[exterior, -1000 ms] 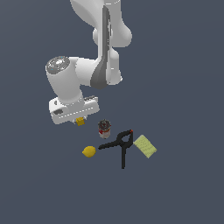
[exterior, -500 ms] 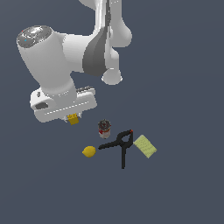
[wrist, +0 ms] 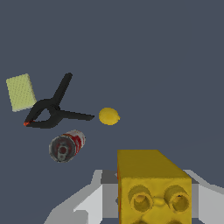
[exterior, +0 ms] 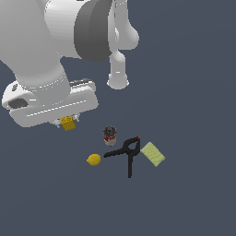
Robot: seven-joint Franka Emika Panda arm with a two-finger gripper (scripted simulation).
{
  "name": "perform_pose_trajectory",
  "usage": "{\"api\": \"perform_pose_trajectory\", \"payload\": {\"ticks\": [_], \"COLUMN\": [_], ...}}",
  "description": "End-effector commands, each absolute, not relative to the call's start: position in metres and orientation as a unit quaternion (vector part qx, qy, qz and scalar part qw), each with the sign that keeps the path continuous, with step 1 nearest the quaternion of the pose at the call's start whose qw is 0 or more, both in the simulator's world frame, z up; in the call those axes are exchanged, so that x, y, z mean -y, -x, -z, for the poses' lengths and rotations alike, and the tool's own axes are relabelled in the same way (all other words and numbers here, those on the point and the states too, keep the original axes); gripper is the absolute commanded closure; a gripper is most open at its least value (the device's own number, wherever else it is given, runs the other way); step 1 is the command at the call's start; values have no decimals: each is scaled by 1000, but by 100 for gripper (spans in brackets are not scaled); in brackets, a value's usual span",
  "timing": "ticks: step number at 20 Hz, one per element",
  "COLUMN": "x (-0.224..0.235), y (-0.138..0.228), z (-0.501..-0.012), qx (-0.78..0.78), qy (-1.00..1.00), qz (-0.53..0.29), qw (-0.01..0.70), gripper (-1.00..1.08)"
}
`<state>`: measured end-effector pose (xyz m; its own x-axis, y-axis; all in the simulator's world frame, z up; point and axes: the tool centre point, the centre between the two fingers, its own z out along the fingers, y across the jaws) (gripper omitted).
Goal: Pick up a designated object from a clutter of objects.
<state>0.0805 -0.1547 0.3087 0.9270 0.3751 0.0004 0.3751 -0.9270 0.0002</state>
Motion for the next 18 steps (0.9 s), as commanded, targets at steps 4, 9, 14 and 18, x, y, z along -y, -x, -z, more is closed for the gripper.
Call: {"api": "perform_pose_trajectory", "payload": {"ticks": [4,9,14,18], "x": [155,155,155,155], "y": [-98,-108,-114,-116], "z": [-337,-353,-361,-364], "qx": [-191,-191,-191,-191], "qy": [-982,-982,-982,-982], "qz": [0,0,0,0], "qw": [0,0,0,0], "gripper": [108,108,108,108]}}
